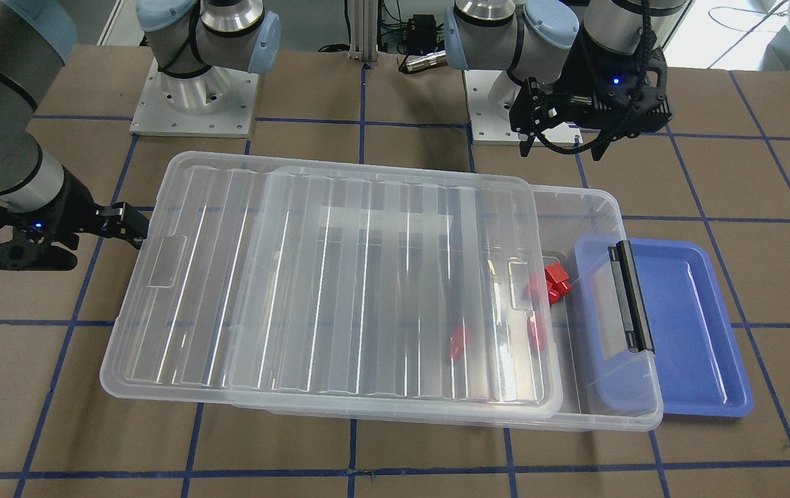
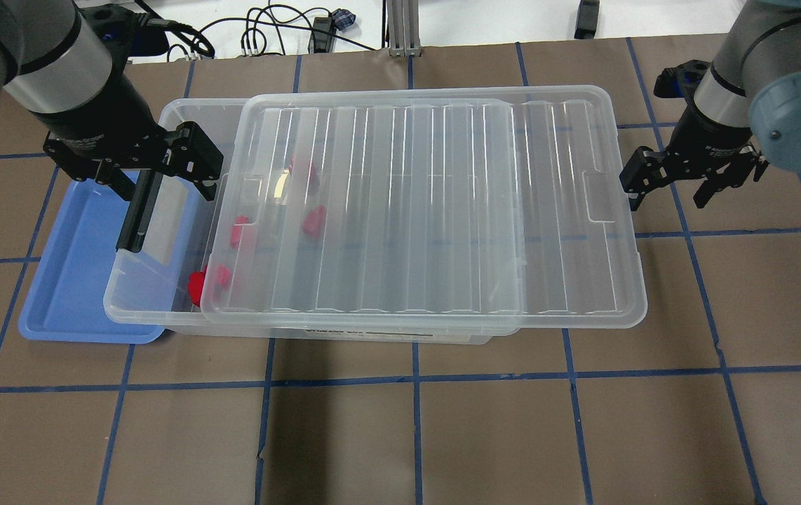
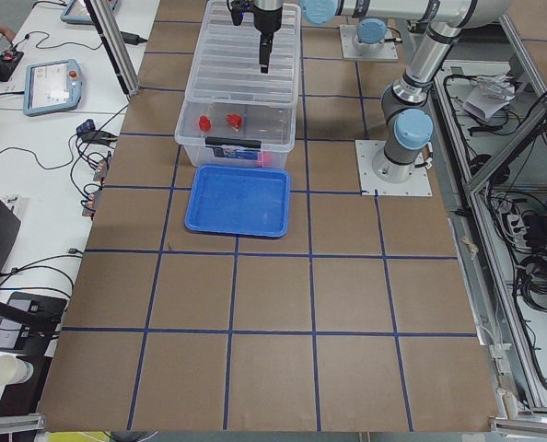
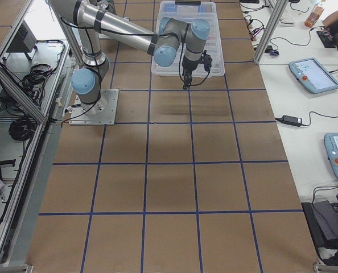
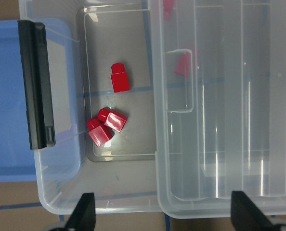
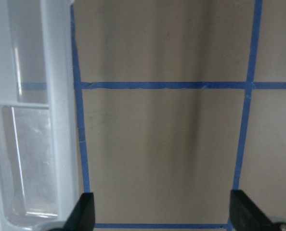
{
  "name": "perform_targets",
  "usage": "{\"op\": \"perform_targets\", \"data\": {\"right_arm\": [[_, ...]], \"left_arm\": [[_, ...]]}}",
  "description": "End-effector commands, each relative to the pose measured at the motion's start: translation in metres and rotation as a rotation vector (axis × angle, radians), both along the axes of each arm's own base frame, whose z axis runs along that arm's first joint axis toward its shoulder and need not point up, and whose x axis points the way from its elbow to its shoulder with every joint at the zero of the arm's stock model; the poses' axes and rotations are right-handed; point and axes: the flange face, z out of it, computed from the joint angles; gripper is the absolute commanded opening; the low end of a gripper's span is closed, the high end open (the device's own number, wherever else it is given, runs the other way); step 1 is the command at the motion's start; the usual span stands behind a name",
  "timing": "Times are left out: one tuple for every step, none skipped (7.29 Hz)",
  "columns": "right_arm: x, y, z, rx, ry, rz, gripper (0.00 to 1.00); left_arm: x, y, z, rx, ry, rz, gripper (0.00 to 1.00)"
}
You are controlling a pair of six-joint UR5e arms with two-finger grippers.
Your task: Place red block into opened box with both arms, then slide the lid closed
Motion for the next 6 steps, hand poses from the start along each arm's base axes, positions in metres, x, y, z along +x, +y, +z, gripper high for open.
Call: {"op": "perform_targets", "data": {"right_arm": [[0.037, 0.0, 0.001, -0.012, -0.003, 0.065, 1.0], [0.057, 0.003, 0.001, -0.015, -0.003, 0.089, 1.0], [0.074, 0.005, 0.001, -0.021, 0.001, 0.104, 1.0], [0.077, 0.003, -0.003, -0.019, 0.001, 0.11, 1.0], [0.08, 0.004, -0.004, -0.018, -0.001, 0.116, 1.0], [0.092, 0.005, -0.002, -0.024, -0.001, 0.134, 1.0]], "left_arm": [[-0.001, 0.004, -0.006, 0.013, 0.003, 0.014, 1.0], [0.0, -0.003, -0.003, 0.007, -0.005, 0.015, 1.0], [0.001, -0.008, 0.0, 0.012, -0.006, 0.017, 1.0], [-0.001, -0.012, 0.004, 0.006, -0.003, 0.028, 1.0], [-0.002, -0.015, -0.009, 0.021, 0.001, 0.013, 1.0], [-0.001, -0.016, -0.016, 0.024, 0.0, 0.012, 1.0]]}}
